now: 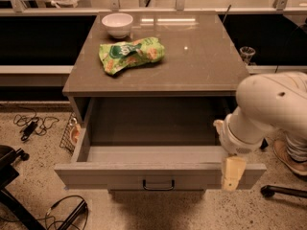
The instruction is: Open top drawer
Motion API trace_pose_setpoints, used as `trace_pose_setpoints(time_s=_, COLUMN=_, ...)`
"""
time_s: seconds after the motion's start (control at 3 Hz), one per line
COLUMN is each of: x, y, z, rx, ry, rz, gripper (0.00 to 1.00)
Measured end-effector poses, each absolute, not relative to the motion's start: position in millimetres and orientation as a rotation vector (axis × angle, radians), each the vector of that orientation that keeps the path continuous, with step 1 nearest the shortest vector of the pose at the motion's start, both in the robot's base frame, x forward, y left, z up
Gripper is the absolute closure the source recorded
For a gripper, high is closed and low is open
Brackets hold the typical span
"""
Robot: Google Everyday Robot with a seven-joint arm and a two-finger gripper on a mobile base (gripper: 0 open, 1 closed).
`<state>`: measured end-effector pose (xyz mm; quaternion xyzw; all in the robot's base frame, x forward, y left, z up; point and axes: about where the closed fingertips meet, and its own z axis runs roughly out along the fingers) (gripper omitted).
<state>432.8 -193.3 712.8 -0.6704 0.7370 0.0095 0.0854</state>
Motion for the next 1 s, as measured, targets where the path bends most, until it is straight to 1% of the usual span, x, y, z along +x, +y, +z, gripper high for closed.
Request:
trace_pose_setpoints(time_s=0.33, x=466.3, y=-204.0, z=752.9, rx=-2.032, ry=2.218, rz=-0.138, gripper=0.17)
trace_pose_setpoints(time_s=0.67, x=491.6, y=-212.7, z=765.5, rx=-2.013, ry=2.214, rz=-0.216, gripper=0.40)
trace_pose_setpoints(time_s=1.0, x=511.7, y=-228.0, z=758.2, rx=-1.949, ry=2.205, rz=-0.200, gripper=0.64)
